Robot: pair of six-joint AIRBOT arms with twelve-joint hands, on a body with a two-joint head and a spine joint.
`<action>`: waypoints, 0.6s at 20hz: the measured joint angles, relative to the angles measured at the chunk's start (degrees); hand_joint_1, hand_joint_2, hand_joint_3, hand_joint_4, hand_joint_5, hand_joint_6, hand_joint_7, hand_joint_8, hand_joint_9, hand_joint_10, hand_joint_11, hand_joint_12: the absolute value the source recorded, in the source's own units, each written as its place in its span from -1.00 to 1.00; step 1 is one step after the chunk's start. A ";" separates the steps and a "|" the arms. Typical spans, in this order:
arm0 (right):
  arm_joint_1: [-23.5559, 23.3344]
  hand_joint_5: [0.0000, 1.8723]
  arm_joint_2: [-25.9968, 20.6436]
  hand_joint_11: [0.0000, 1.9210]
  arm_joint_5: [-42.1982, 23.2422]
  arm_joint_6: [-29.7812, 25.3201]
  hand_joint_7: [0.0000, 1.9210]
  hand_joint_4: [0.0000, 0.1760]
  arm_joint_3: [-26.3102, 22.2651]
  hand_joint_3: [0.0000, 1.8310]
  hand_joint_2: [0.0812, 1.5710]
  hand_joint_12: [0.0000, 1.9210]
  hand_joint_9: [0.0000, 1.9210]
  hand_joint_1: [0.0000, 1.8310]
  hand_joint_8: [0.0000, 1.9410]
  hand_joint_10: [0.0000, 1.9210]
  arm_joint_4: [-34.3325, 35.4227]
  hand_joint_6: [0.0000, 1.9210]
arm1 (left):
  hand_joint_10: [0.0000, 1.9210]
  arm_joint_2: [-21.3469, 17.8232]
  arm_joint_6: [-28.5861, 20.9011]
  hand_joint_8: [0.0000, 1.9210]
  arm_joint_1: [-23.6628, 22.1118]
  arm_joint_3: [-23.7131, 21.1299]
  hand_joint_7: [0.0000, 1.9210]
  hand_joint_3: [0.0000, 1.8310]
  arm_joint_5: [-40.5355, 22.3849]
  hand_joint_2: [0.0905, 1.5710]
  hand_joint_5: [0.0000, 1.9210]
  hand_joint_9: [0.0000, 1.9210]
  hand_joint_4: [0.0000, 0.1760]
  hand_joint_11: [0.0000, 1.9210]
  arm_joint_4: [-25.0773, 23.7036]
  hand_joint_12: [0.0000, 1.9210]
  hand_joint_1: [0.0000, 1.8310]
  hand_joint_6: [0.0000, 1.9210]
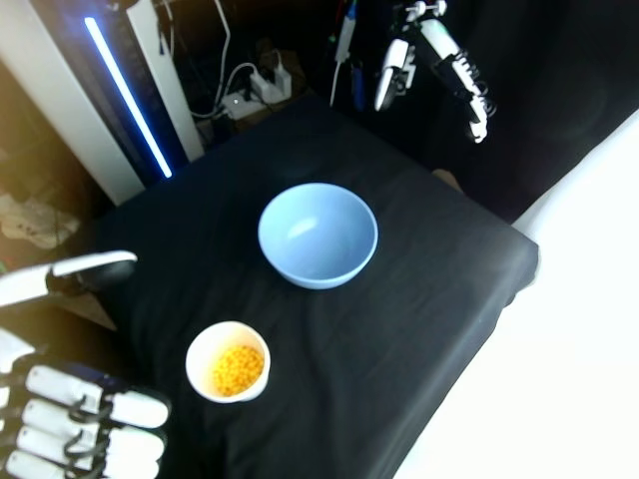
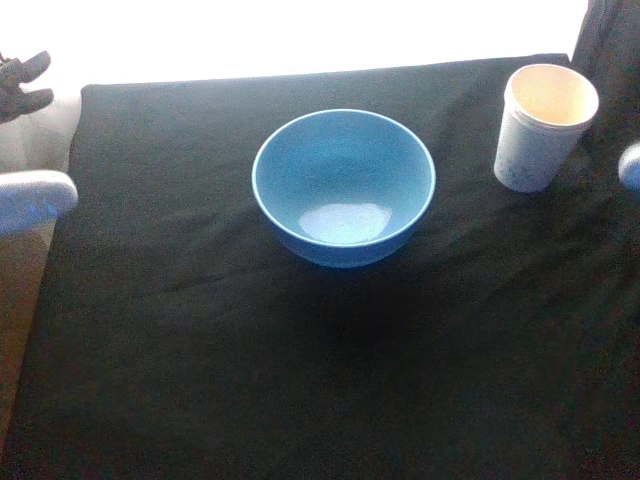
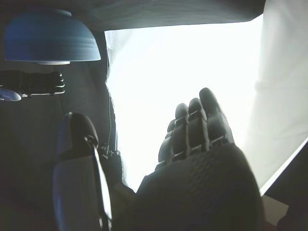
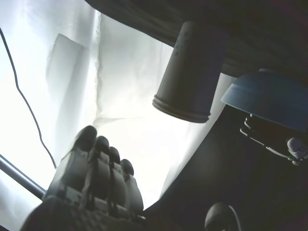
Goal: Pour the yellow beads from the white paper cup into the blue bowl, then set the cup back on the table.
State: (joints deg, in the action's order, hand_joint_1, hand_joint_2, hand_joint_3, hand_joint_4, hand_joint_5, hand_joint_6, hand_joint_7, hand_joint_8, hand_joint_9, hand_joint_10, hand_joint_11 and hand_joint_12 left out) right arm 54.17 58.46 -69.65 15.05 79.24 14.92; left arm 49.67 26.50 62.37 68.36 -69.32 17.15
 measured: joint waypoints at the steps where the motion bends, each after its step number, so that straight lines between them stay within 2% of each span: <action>1: 0.00 -1.00 0.17 -1.00 0.00 0.00 -0.98 1.00 0.00 -0.99 -0.45 -0.71 -0.97 -0.38 -1.00 -1.00 -0.11 -1.00 | -0.99 0.00 0.00 -1.00 0.00 0.00 -0.74 -1.00 -0.13 0.05 -0.98 -0.84 -0.03 -1.00 0.02 -0.65 -0.61 -1.00; 2: 0.07 -1.00 0.46 -1.00 0.02 -0.02 -0.98 1.00 0.00 -1.00 -0.45 -0.71 -0.97 -0.39 -1.00 -1.00 0.22 -1.00 | -0.99 0.00 0.02 -1.00 0.00 -0.02 -0.73 -1.00 -0.07 0.03 -0.97 -0.83 -0.06 -1.00 0.00 -0.61 -0.61 -1.00; 3: 0.42 -1.00 0.48 -1.00 0.13 -0.02 -0.97 1.00 0.02 -1.00 -0.45 -0.74 -0.98 -0.39 -1.00 -1.00 0.20 -1.00 | -1.00 0.00 -0.02 -1.00 0.00 -0.28 -0.73 -1.00 -0.24 0.03 -0.97 -0.83 -0.01 -1.00 0.07 -0.63 -0.60 -1.00; 4: 0.42 -1.00 0.68 -1.00 0.11 0.00 -0.98 1.00 0.02 -1.00 -0.46 -0.80 -0.99 -0.39 -1.00 -0.99 0.55 -1.00 | -0.99 0.00 0.00 -1.00 0.00 -0.28 -0.74 -1.00 -0.11 0.04 -0.97 -0.85 -0.04 -1.00 -0.17 -0.67 -0.59 -1.00; 6: 1.03 -1.00 1.31 -1.00 -0.20 -0.02 -0.98 1.00 0.28 -1.00 -0.48 -0.97 -1.00 -0.34 -1.00 -1.00 1.55 -1.00 | -0.99 0.00 0.00 -1.00 0.00 -0.28 -0.74 -1.00 -0.07 0.03 -0.97 -0.84 -0.02 -1.00 -0.02 -0.62 -0.63 -1.00; 7: 1.03 -1.00 1.81 -1.00 0.17 -0.02 -0.99 1.00 0.59 -1.00 -0.48 -0.99 -1.00 -0.33 -1.00 -1.00 2.05 -1.00 | -1.00 0.00 0.00 -0.99 0.02 -0.28 -0.73 -1.00 0.09 0.03 -0.96 -0.84 0.10 -1.00 0.13 -0.62 -0.63 -0.99; 8: 1.03 -1.00 2.73 -1.00 0.33 -0.02 -0.99 1.00 1.27 -1.00 -0.47 -1.00 -1.00 -0.35 -1.00 -1.00 3.30 -1.00 | -1.00 0.11 0.00 -1.00 0.00 -0.28 -0.74 -1.00 0.09 0.05 -0.97 -0.85 0.05 -1.00 0.20 -0.62 -0.63 -1.00; 9: 1.03 -1.00 3.13 -1.00 0.42 -0.04 -0.99 1.00 1.53 -1.00 -0.50 -1.00 -1.00 -0.35 -1.00 -1.00 3.82 -1.00 | -1.00 0.11 0.00 -1.00 0.00 -0.28 -0.73 -1.00 0.11 0.03 -0.96 -0.85 0.18 -1.00 -0.02 -0.62 -0.61 -1.00; 10: 1.03 -1.00 3.89 -1.00 0.72 -0.07 -0.99 1.00 2.01 -1.00 -0.50 -1.00 -1.00 -0.37 -1.00 -1.00 5.40 -1.00 | -1.00 0.17 0.00 -1.00 0.00 -0.28 -0.73 -1.00 0.13 0.03 -0.96 -0.85 0.21 -1.00 -0.02 -0.62 -0.61 -1.00; 11: 1.03 -1.00 4.33 -1.00 0.66 -0.07 -0.99 1.00 2.45 -1.00 -0.53 -1.00 -1.00 -0.35 -1.00 -1.00 6.10 -1.00 | -1.00 0.17 0.00 -1.00 0.00 -0.28 -0.73 -1.00 0.15 0.03 -0.96 -0.85 0.21 -1.00 0.07 -0.62 -0.61 -1.00; 12: 1.01 -1.00 5.38 -1.00 0.63 -0.42 -0.98 0.97 3.23 -1.00 -0.54 -1.00 -1.00 -0.32 -1.00 -1.00 7.65 -1.00 | -1.00 0.17 0.00 -1.00 0.00 -0.28 -0.72 -1.00 0.13 0.03 -0.97 -0.84 0.12 -1.00 0.11 -0.60 -0.61 -1.00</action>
State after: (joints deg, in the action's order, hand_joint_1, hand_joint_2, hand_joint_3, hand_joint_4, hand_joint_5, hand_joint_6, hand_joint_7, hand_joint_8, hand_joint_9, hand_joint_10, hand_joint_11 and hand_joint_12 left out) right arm 55.18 63.83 -69.01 14.63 82.48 22.57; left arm 49.84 26.50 62.37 68.07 -69.19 17.26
